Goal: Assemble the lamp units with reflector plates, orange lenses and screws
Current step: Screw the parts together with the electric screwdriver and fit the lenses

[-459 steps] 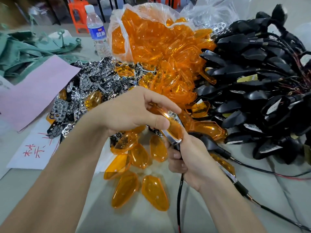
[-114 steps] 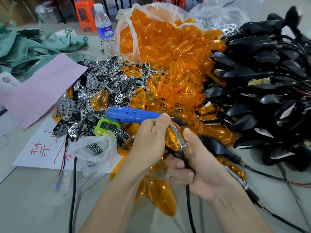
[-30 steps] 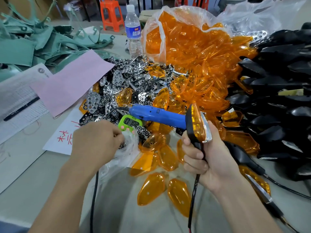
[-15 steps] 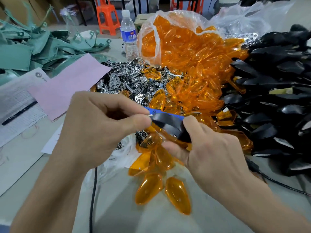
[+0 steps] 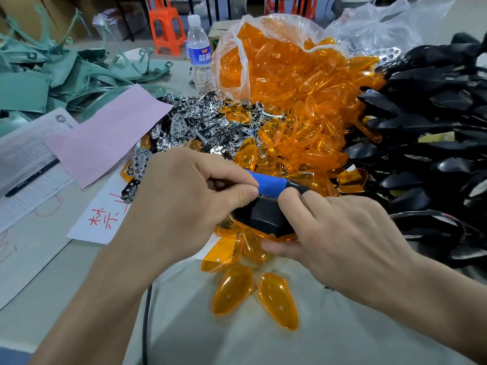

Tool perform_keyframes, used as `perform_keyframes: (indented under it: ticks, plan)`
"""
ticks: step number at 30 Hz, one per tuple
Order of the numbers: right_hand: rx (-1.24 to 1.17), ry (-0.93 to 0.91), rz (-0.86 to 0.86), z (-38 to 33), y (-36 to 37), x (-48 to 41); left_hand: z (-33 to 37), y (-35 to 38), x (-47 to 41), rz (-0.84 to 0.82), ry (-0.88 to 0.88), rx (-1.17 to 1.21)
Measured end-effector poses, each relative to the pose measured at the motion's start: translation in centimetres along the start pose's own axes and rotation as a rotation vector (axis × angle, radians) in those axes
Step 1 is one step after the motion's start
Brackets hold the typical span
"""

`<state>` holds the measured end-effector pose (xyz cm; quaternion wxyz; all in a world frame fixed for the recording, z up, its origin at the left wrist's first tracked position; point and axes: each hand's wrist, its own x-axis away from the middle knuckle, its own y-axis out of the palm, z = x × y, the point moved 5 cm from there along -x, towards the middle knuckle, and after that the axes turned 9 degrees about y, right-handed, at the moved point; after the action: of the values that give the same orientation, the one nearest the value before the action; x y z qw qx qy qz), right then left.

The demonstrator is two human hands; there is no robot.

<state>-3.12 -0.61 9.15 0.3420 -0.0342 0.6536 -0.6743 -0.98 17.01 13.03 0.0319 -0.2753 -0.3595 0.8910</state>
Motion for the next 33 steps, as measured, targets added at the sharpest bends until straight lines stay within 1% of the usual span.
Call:
perform_keyframes:
  ticks: [6,11,15,17,19,20,21,22,24,25,26,27,28,29,30,31,33]
  plan:
    - [0.004,0.002,-0.007,-0.4,0.2,0.2,-0.4,0.5,0.2,-0.075,-0.022,0.018]
    - [0.011,0.016,-0.021,-0.6,0.5,0.2,0.1,0.7,0.3,-0.184,0.050,-0.136]
    - [0.007,0.045,-0.033,-0.3,0.8,0.1,-0.5,0.8,0.6,-0.210,0.052,-0.160]
    - [-0.009,0.066,-0.041,-0.2,1.0,0.1,-0.6,1.0,0.8,-0.220,0.092,-0.209]
    - [-0.034,0.109,-0.037,0.1,1.1,0.0,-0.6,1.4,0.9,-0.199,0.139,-0.246]
    - [-0.050,0.136,-0.026,0.5,1.1,-0.1,-0.9,1.6,0.9,-0.169,0.133,-0.228]
    - [-0.069,0.165,-0.008,0.9,1.0,-0.3,-1.3,1.9,1.1,-0.110,0.087,-0.155]
    - [-0.087,0.195,0.018,1.3,0.8,-0.5,-1.9,2.2,1.3,-0.035,-0.010,-0.020]
    - [-0.110,0.245,0.071,1.9,0.4,-0.9,-3.0,3.4,1.8,0.121,-0.299,0.368]
    - [-0.108,0.256,0.079,2.0,0.5,-1.1,-3.2,4.9,2.3,0.121,-0.460,0.567]
    - [-0.095,0.260,0.071,1.9,0.7,-1.2,-2.9,6.8,2.8,0.067,-0.586,0.754]
    - [-0.074,0.261,0.058,1.7,1.2,-1.3,-2.4,8.8,3.3,0.013,-0.681,0.945]
    - [-0.047,0.267,0.044,1.5,1.6,-1.4,-1.8,10.3,3.5,-0.004,-0.741,1.107]
    - [-0.022,0.278,0.028,1.2,2.0,-1.5,-1.0,11.4,3.5,0.022,-0.783,1.221]
    - [0.004,0.287,0.007,0.8,2.2,-1.6,-0.6,12.1,3.4,0.079,-0.828,1.284]
    - [0.041,0.289,-0.018,0.5,2.3,-1.7,-0.6,12.7,3.3,0.142,-0.878,1.312]
    - [0.121,0.274,-0.074,0.0,2.4,-1.7,-0.8,13.1,3.4,0.227,-0.937,1.294]
